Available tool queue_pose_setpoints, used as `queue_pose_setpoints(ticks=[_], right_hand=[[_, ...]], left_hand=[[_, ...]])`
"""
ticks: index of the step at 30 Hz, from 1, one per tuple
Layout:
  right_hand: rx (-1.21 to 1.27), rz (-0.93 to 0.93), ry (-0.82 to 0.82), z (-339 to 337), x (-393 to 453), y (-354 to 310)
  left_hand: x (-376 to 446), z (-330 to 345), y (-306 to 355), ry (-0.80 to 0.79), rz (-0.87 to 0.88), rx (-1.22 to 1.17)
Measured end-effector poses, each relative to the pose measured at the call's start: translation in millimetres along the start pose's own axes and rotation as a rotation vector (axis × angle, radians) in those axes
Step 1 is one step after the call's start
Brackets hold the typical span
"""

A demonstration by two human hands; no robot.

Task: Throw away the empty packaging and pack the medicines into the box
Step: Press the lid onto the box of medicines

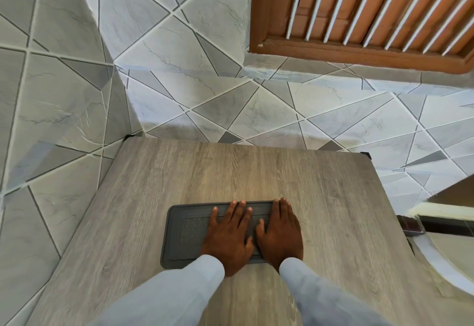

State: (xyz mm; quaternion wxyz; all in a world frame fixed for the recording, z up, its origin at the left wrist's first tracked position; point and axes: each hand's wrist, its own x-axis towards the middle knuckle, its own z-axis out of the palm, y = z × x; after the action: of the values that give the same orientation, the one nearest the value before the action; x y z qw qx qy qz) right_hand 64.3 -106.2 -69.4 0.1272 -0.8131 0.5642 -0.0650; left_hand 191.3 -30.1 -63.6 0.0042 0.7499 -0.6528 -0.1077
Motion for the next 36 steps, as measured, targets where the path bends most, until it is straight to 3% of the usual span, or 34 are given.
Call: queue_pose_setpoints(ticks=[3, 5, 7, 9, 11, 13, 15, 20, 36], right_hand=[[0.046, 0.023, -0.033, -7, -3, 0], [0.115, 0.071, -0.010, -14, -4, -1], [0.206, 0.212, 0.030, -18, -7, 2], [0.341, 0.382, 0.029, -22, -9, 8], [0.489, 0.455, -0.006, -22, -13, 15], [0.574, 0.477, -0.020, -22, -17, 18], [0.627, 0.511, -0.023, -20, -17, 19], [0.642, 0.560, -0.014, -21, -4, 24], [0.642, 0.677, -0.053, -8, 11, 33]], left_hand=[[-5, -17, -6, -0.007, 0.006, -0.065], [-14, -31, -23, 0.096, -0.072, -0.182], [-33, -43, -48, 0.290, -0.269, -0.259], [-51, -42, -80, 0.382, -0.593, -0.358], [-63, -36, -105, 0.303, -0.871, -0.625], [-64, -28, -114, 0.179, -0.967, -0.938], [-61, -22, -115, 0.091, -0.976, -1.076], [-39, -21, -112, 0.131, -0.908, -1.025], [8, -4, -104, 0.308, -0.764, -0.642]])
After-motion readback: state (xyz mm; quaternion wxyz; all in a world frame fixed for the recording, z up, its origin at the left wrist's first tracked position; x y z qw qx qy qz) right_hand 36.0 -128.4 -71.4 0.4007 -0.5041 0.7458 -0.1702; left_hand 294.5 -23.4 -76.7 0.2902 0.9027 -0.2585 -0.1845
